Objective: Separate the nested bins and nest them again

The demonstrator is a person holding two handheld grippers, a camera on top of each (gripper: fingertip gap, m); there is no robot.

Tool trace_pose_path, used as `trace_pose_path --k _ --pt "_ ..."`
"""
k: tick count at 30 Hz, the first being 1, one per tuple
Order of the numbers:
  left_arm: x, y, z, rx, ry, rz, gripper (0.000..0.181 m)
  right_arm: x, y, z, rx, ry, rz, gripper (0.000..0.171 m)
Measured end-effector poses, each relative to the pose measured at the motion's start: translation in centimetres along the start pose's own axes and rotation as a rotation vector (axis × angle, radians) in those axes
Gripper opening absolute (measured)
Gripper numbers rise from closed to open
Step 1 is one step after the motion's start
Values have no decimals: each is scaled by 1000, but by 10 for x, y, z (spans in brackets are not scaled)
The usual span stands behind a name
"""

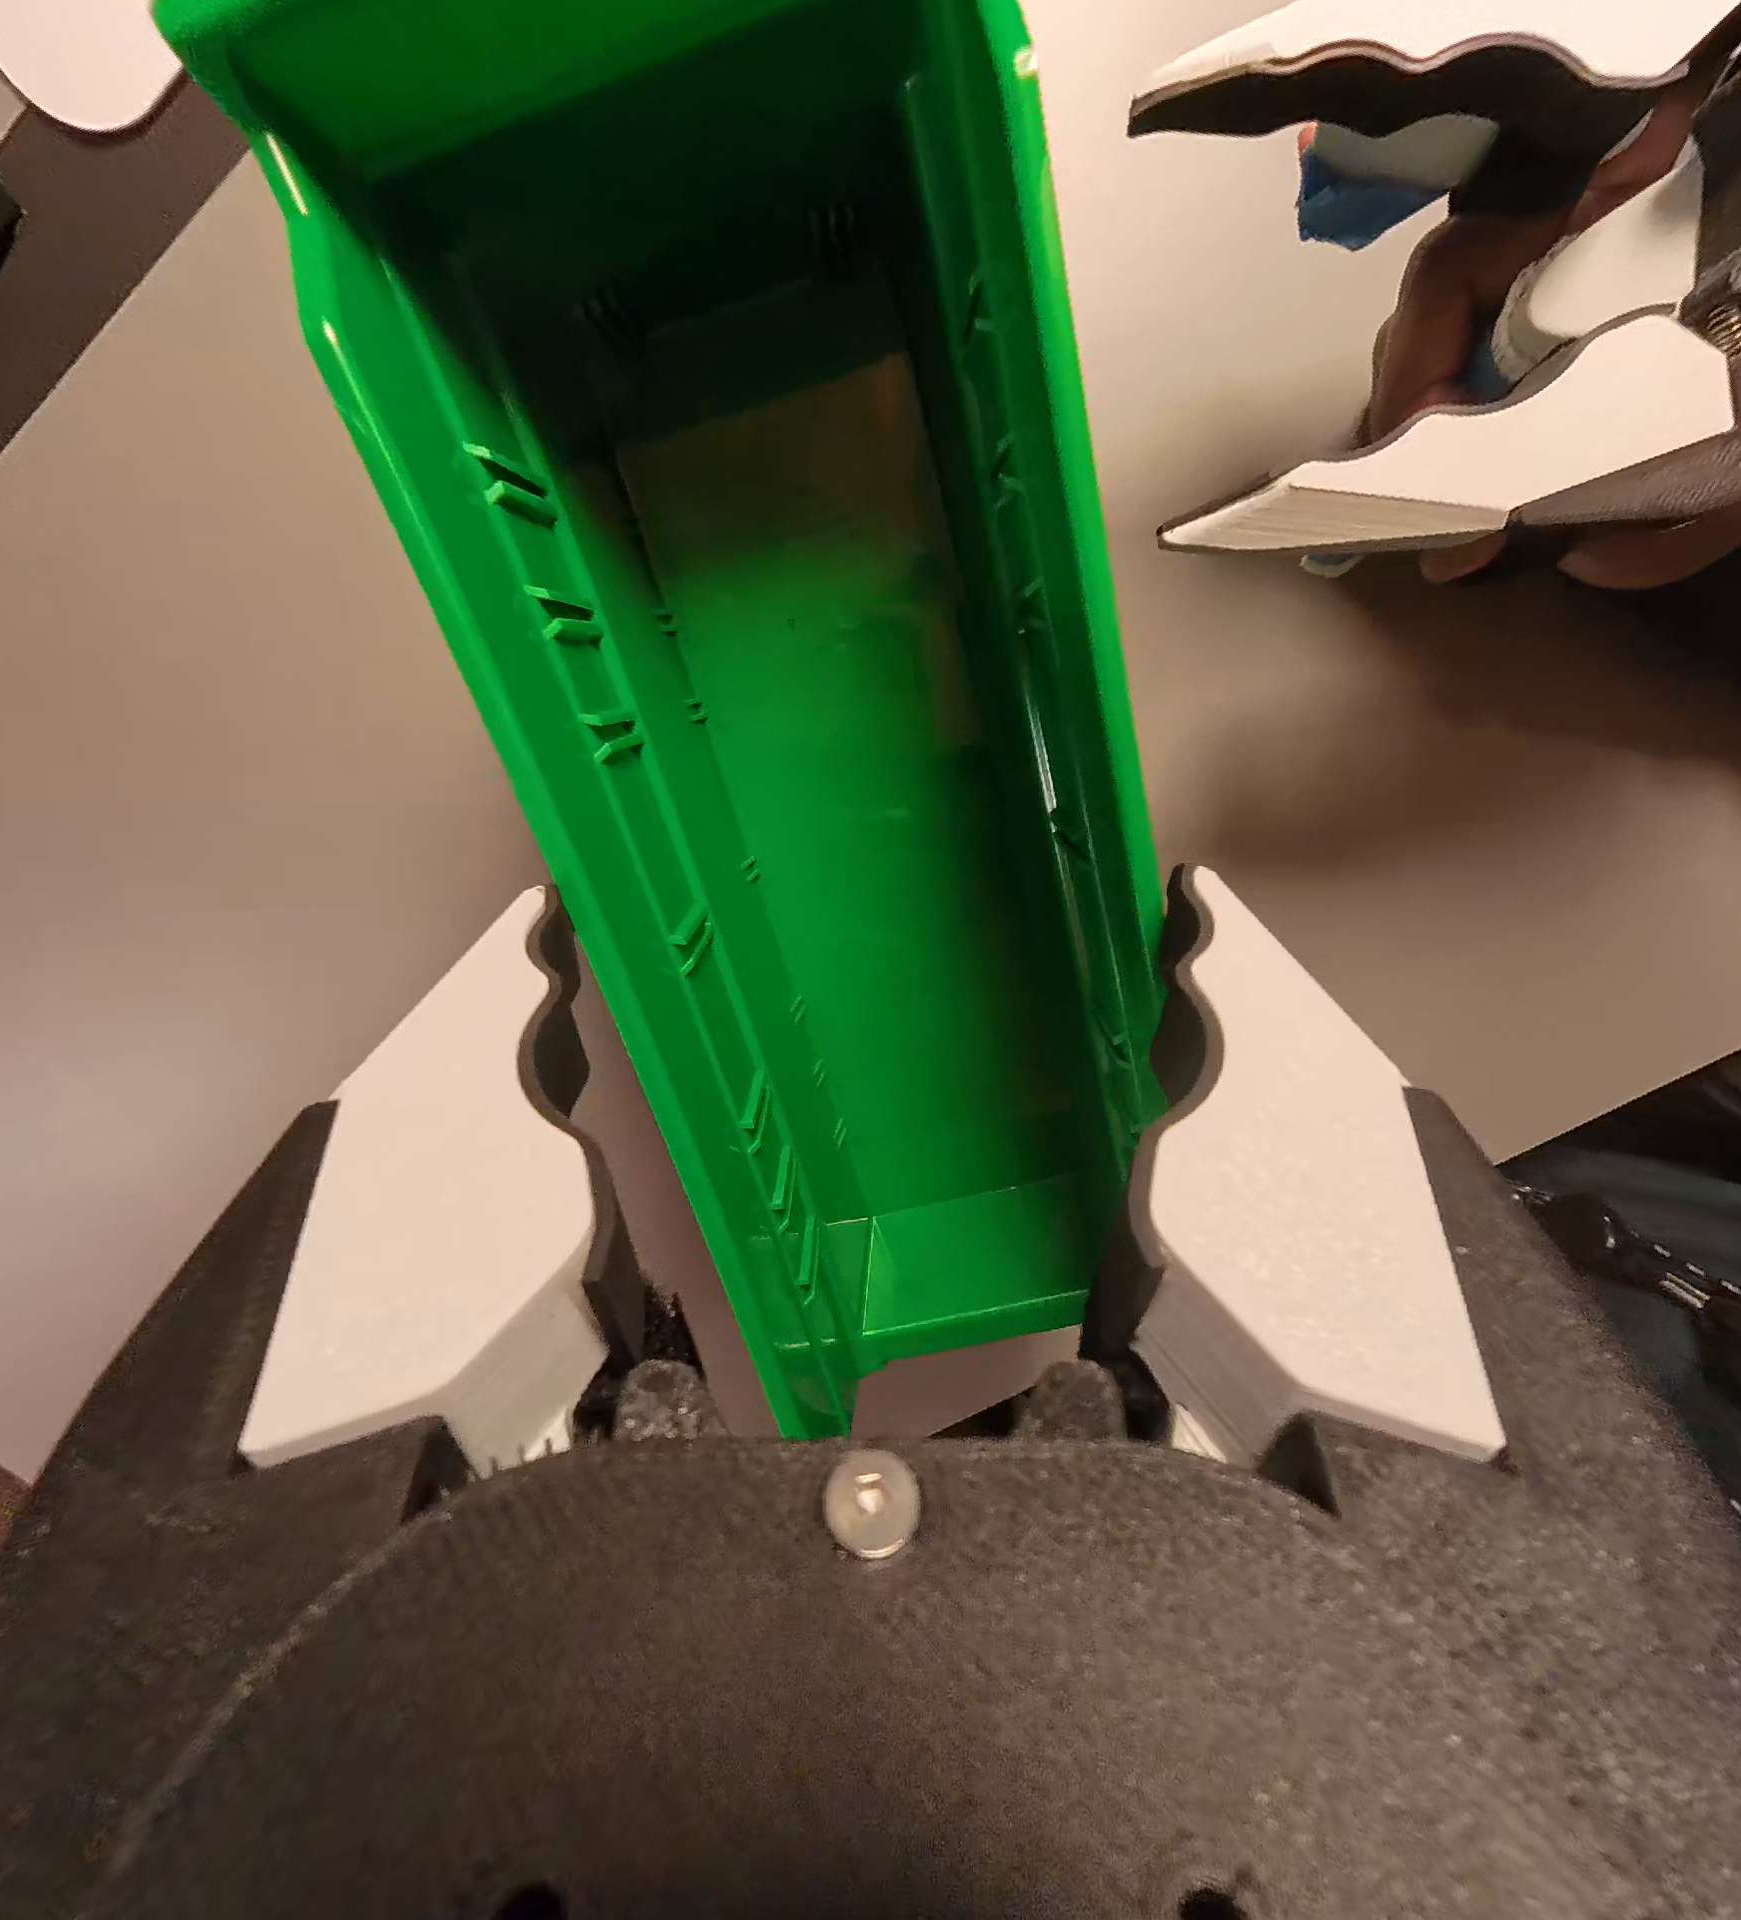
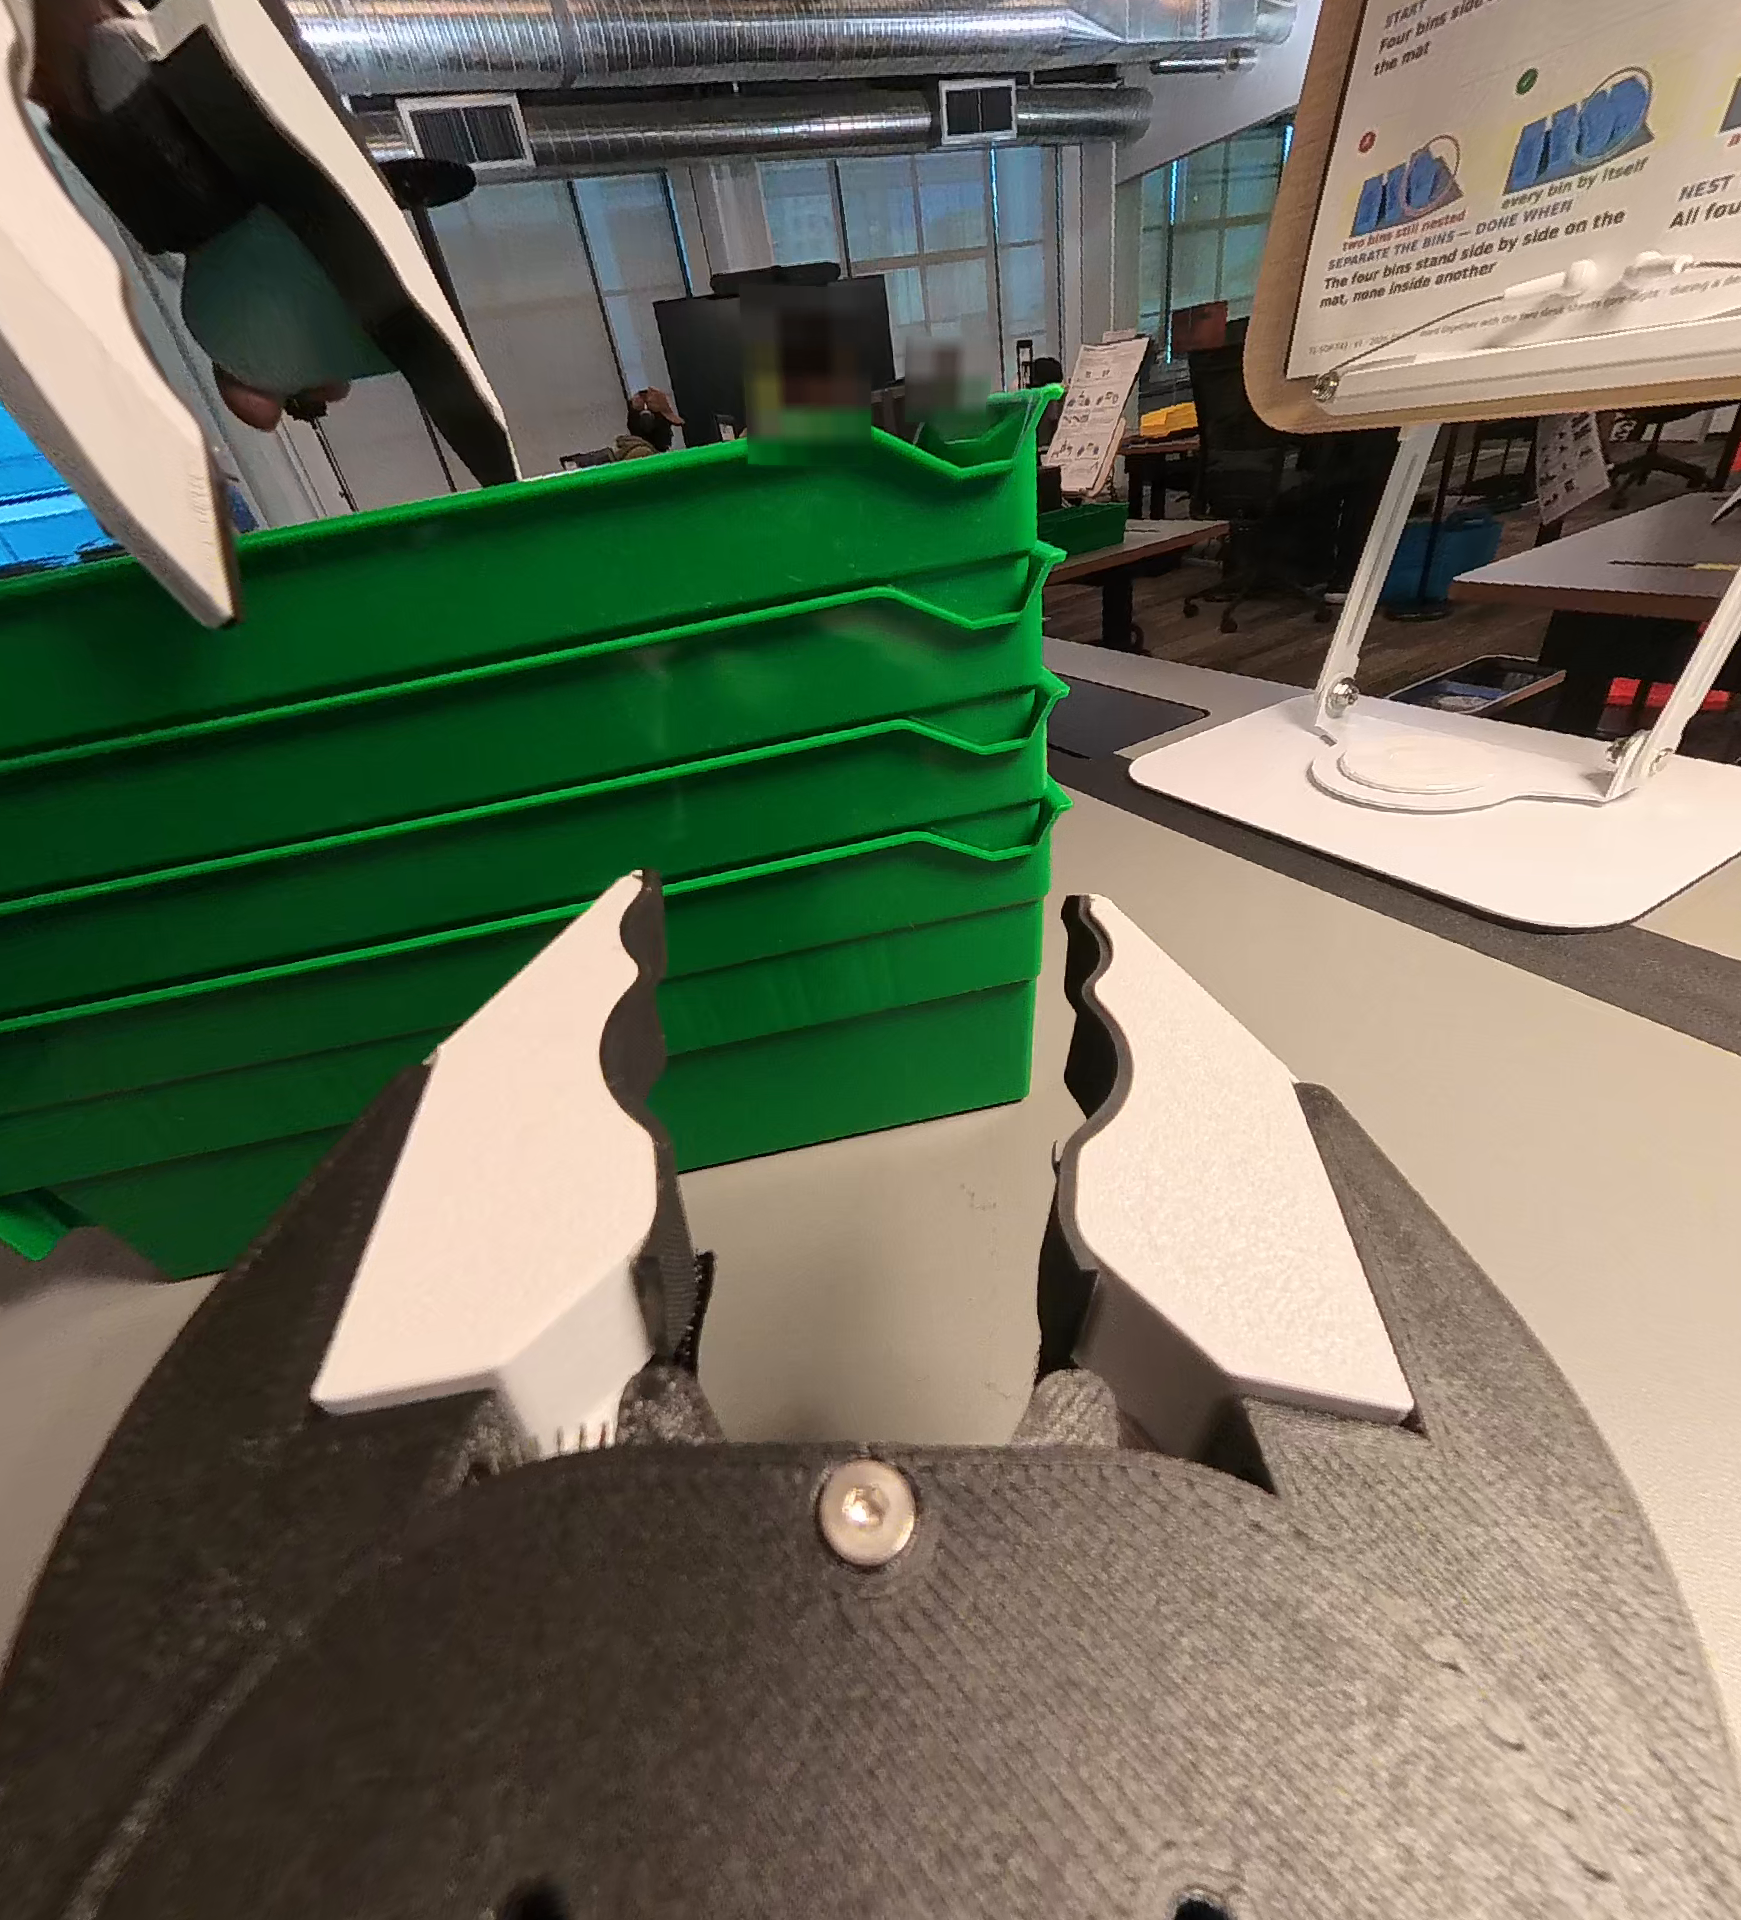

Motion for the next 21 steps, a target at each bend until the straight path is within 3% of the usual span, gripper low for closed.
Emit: trace_pose_path --k 11,21 --pt "-2 7 0 28 -14 -11 119 0 0 0 1 3 -2 78" --pt "-1 4 1 -29 -26 -32 93 0 0 0 4 2 -3 78"
Point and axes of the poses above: each gripper's, where its closed fingertips meet, y out along the fingers, z out of its underside, x = y × z across the jaws, the point moved 9 cm from there along -y, back along the fingers, and after that the axes turned 13 degrees about -z, right-handed, at the moved point
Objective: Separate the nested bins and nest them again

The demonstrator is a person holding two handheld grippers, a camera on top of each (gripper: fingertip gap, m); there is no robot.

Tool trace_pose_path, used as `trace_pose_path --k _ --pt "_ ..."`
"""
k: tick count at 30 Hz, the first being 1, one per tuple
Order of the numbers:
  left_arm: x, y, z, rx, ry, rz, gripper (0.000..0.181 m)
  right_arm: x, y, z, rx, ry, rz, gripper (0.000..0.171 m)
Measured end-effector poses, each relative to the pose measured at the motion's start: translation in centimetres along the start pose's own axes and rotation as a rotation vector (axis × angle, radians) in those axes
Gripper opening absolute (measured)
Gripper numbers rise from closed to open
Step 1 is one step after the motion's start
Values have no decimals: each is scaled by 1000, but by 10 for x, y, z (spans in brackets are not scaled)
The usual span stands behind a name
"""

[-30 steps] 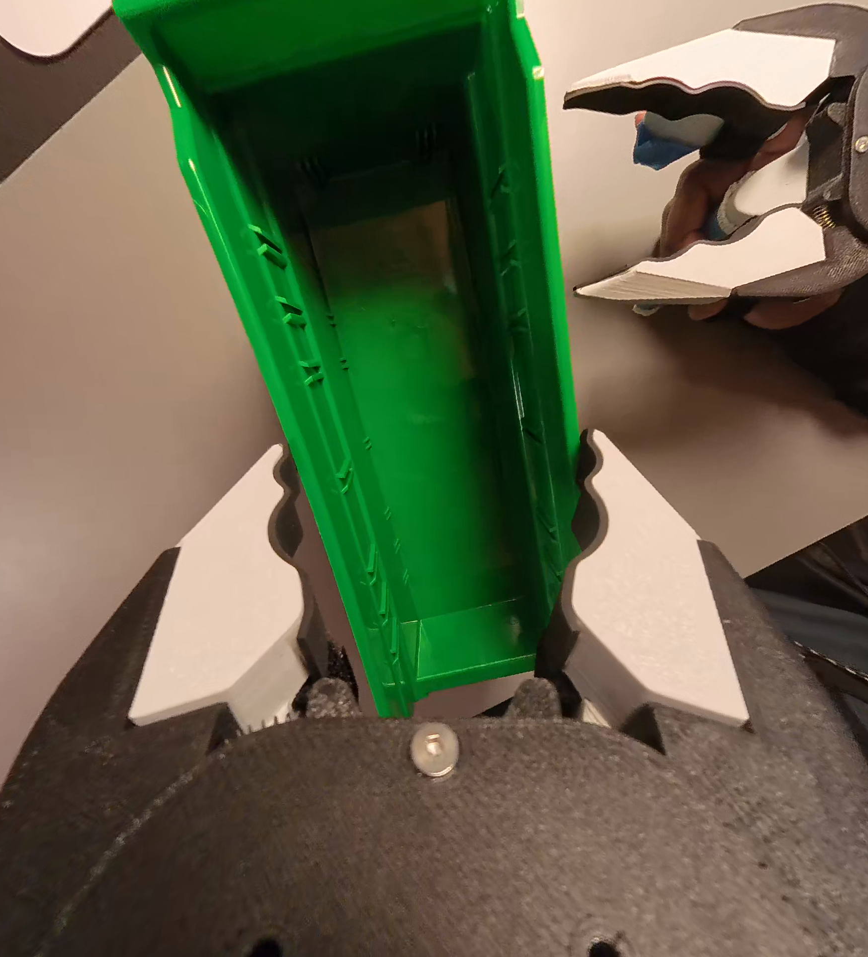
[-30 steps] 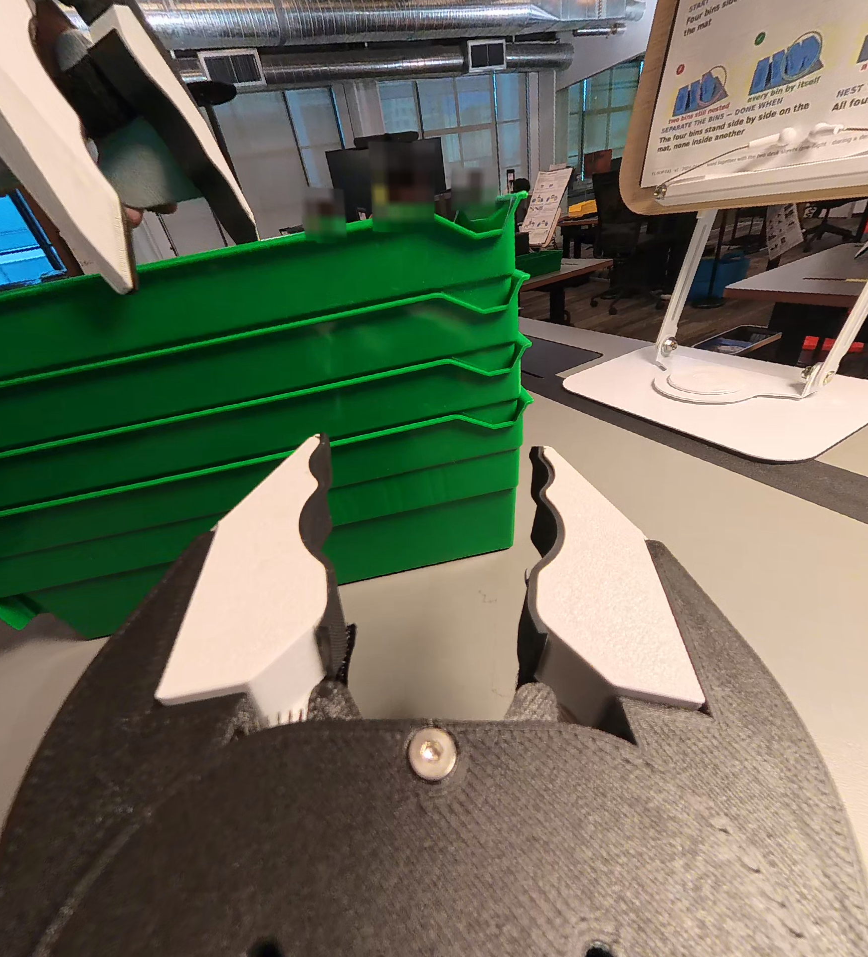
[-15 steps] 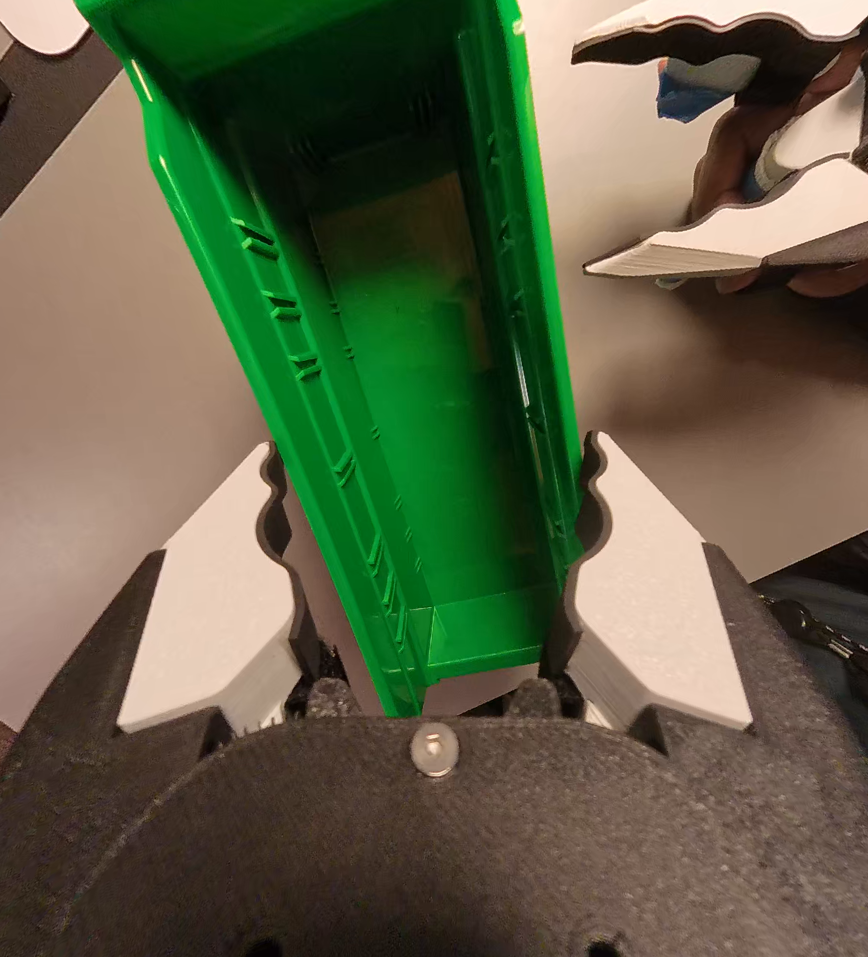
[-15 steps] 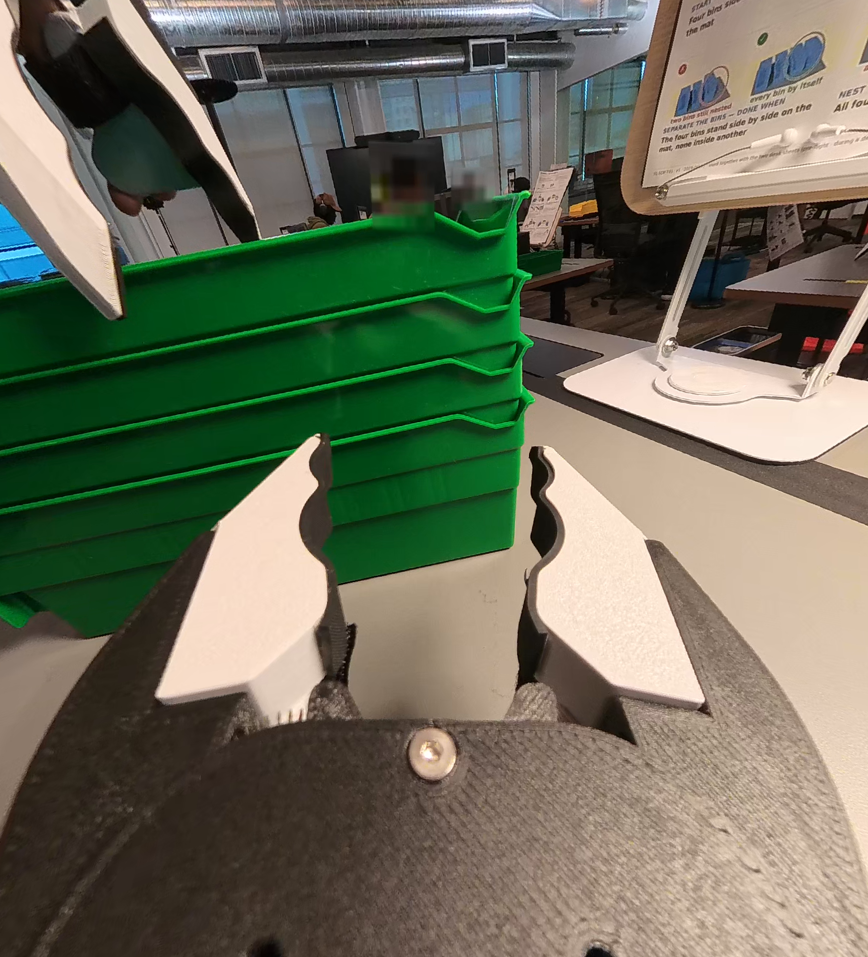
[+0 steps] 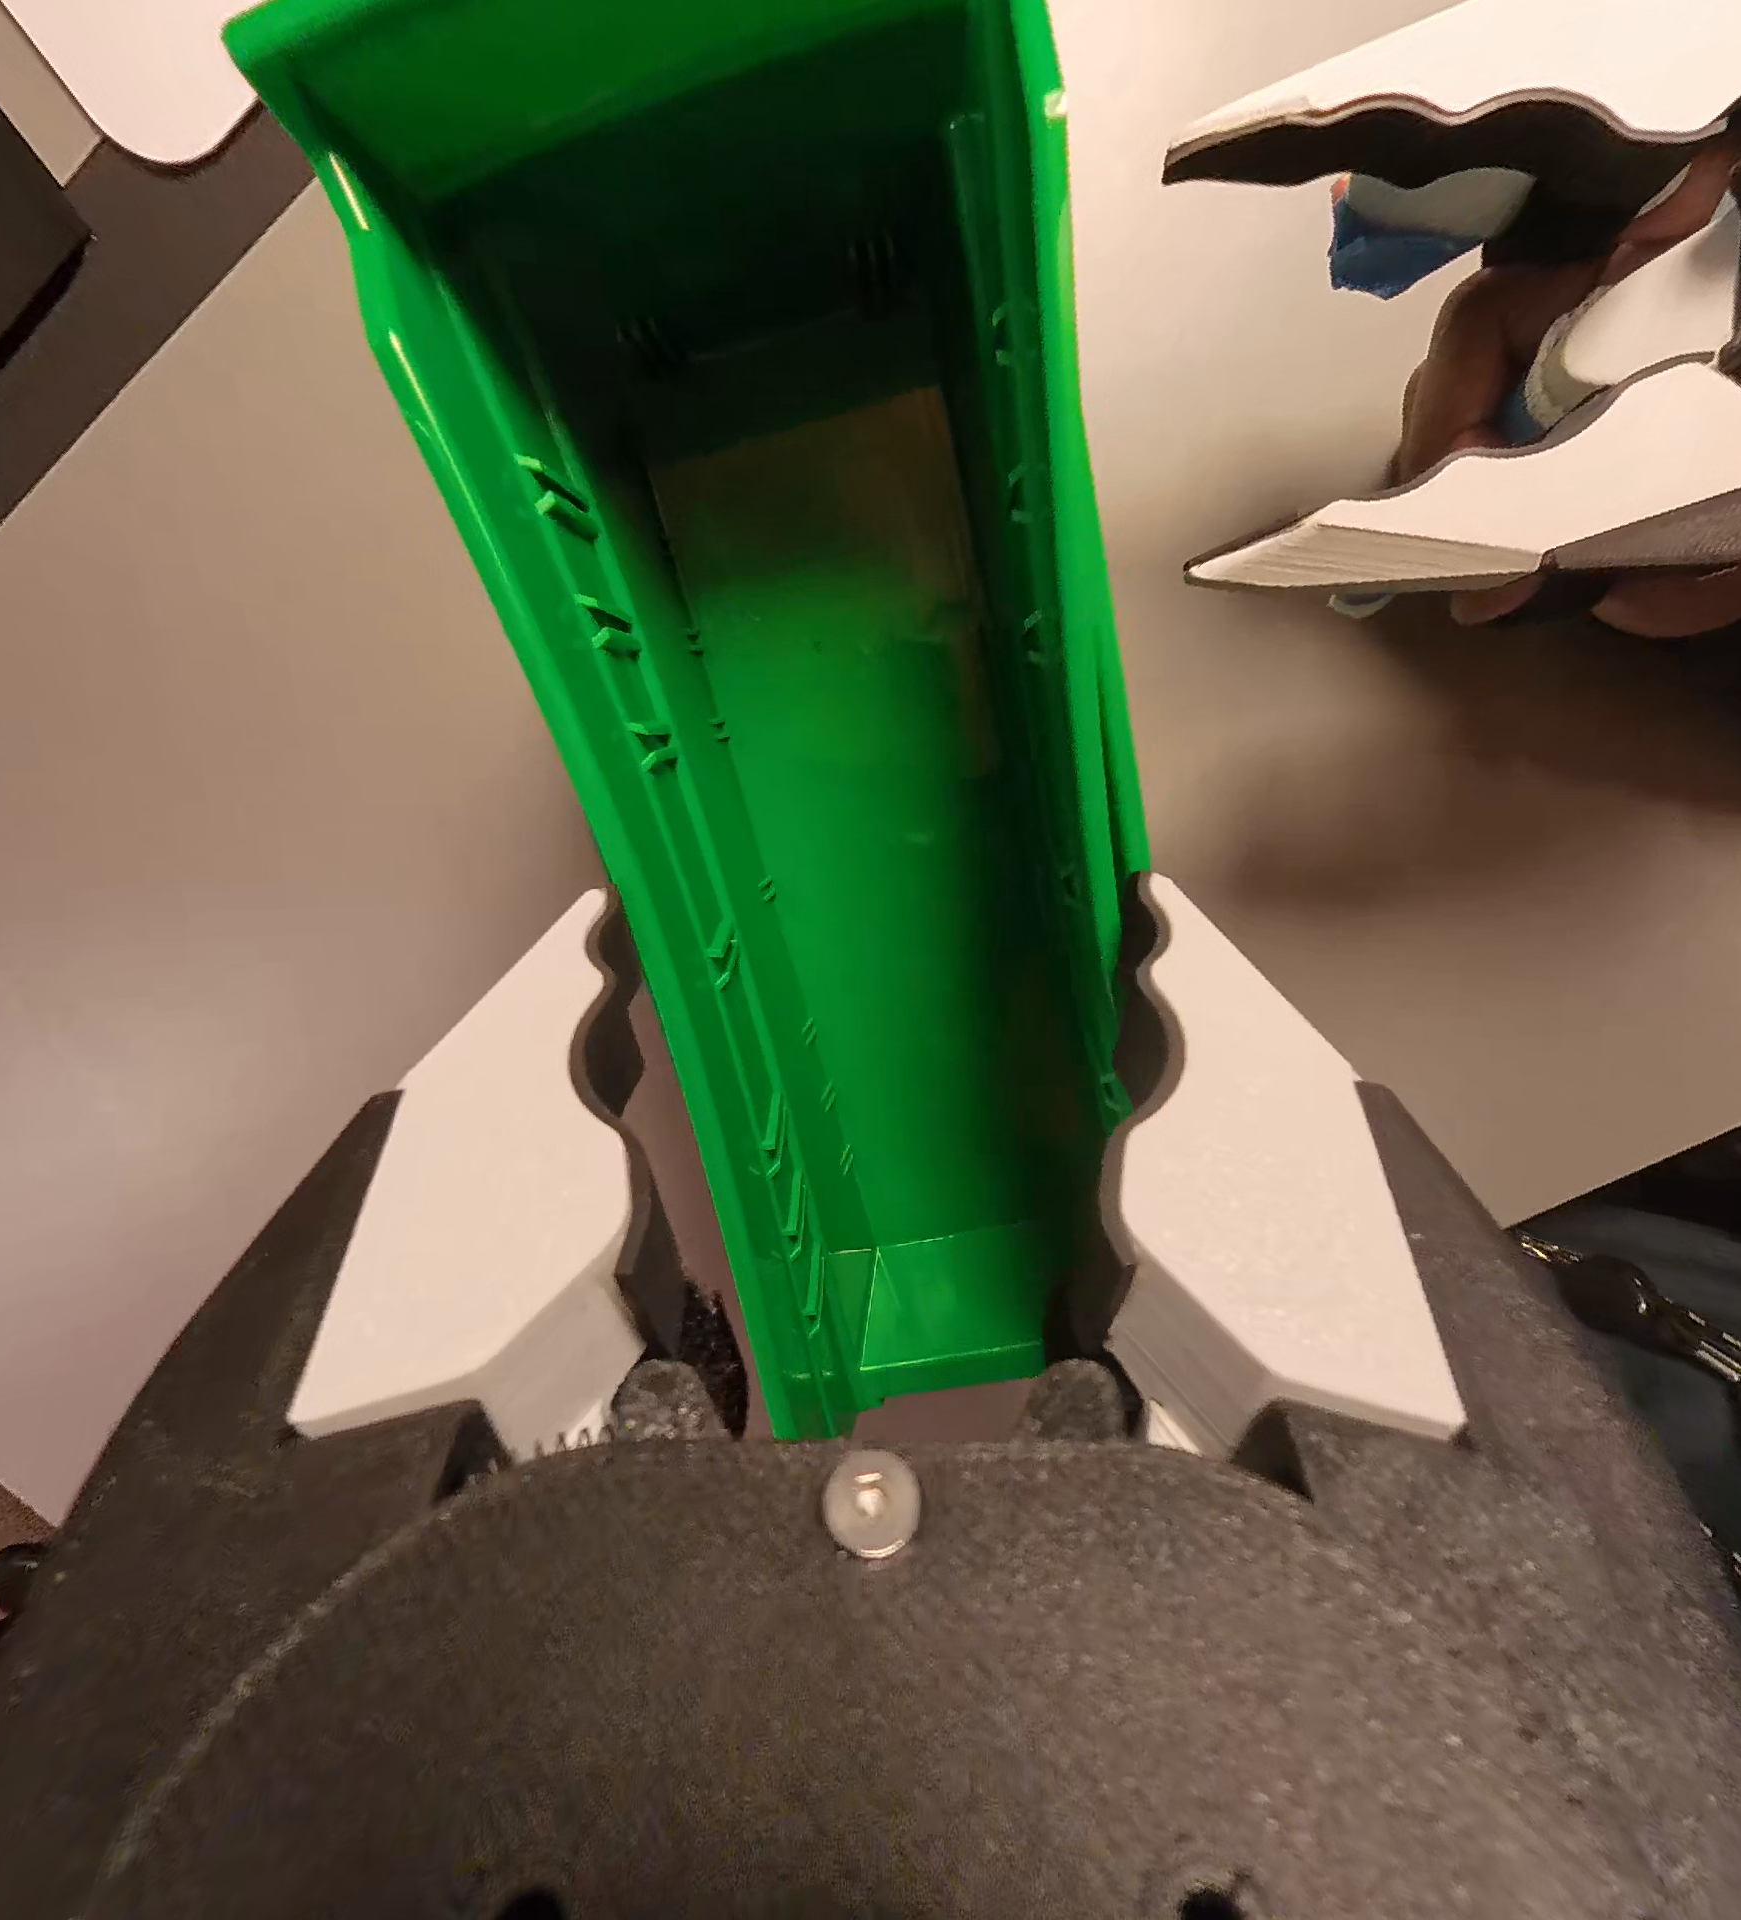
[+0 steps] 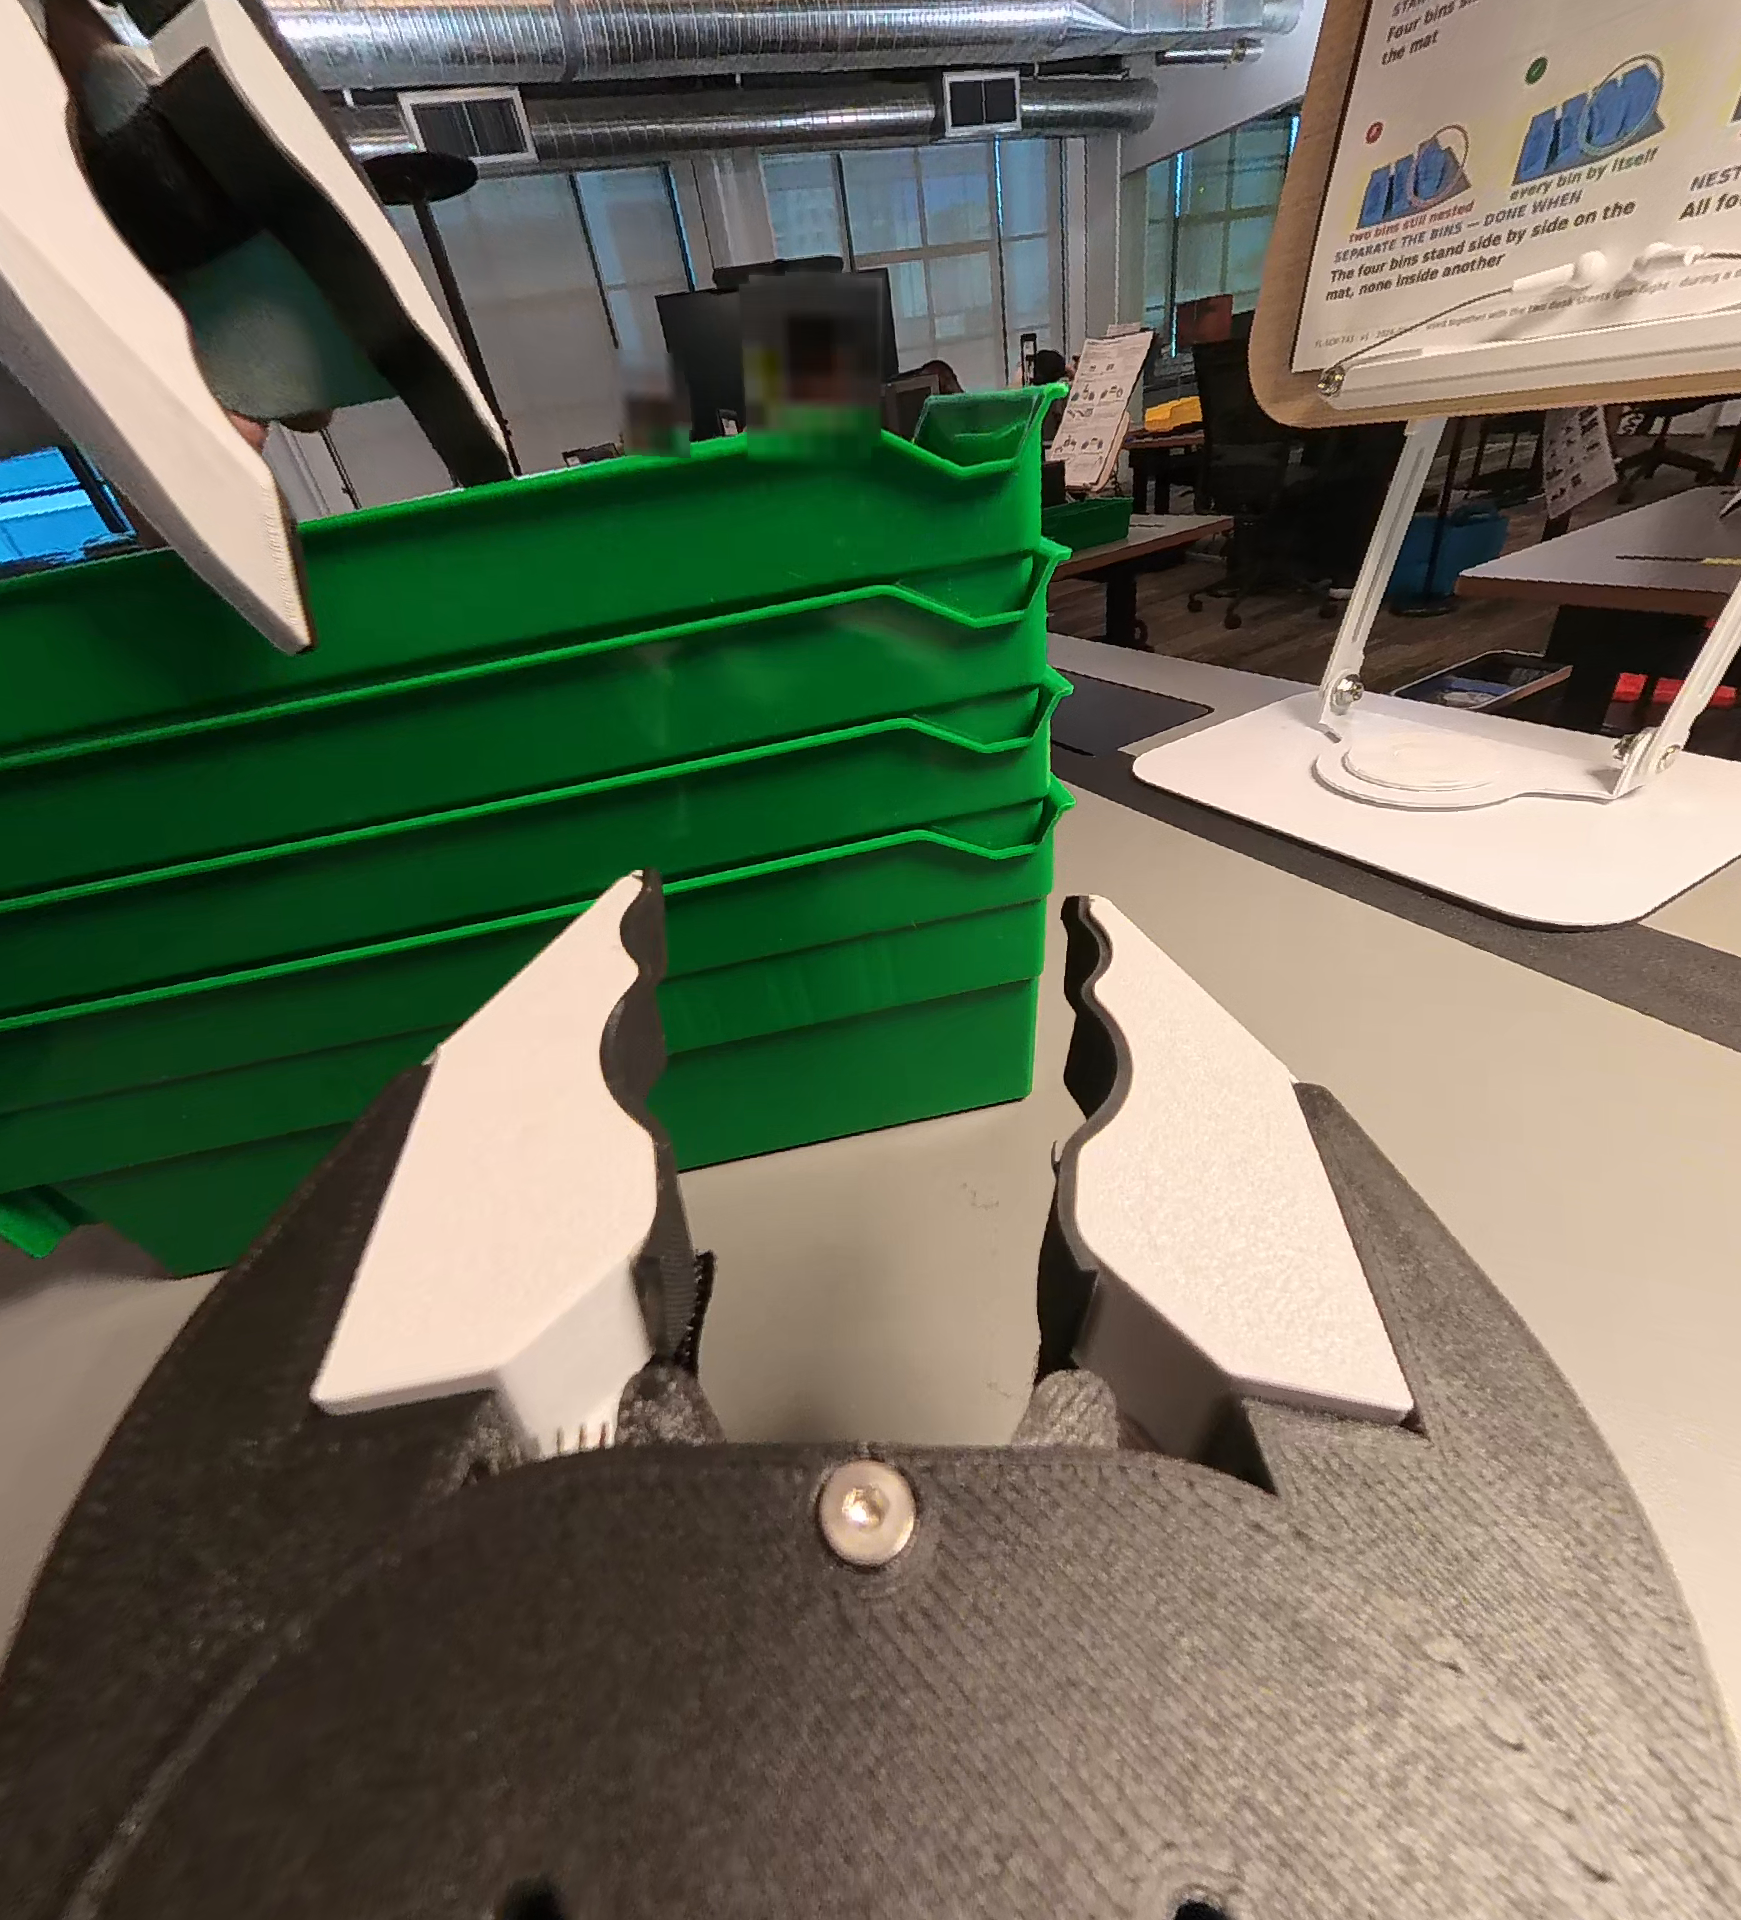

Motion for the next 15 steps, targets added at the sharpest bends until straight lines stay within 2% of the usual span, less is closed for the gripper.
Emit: trace_pose_path --k 15 --pt "4 -13 -10 -25 -15 -3 90 -1 0 0 -4 12 -4 78"
Point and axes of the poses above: each gripper's, where its closed fingertips meet, y out along the fingers, z out of its underside, x = y × z across the jaws, the point moved 9 cm from there along -y, back along the fingers, and after that the axes turned 13 degrees about -z, right-handed, at the moved point
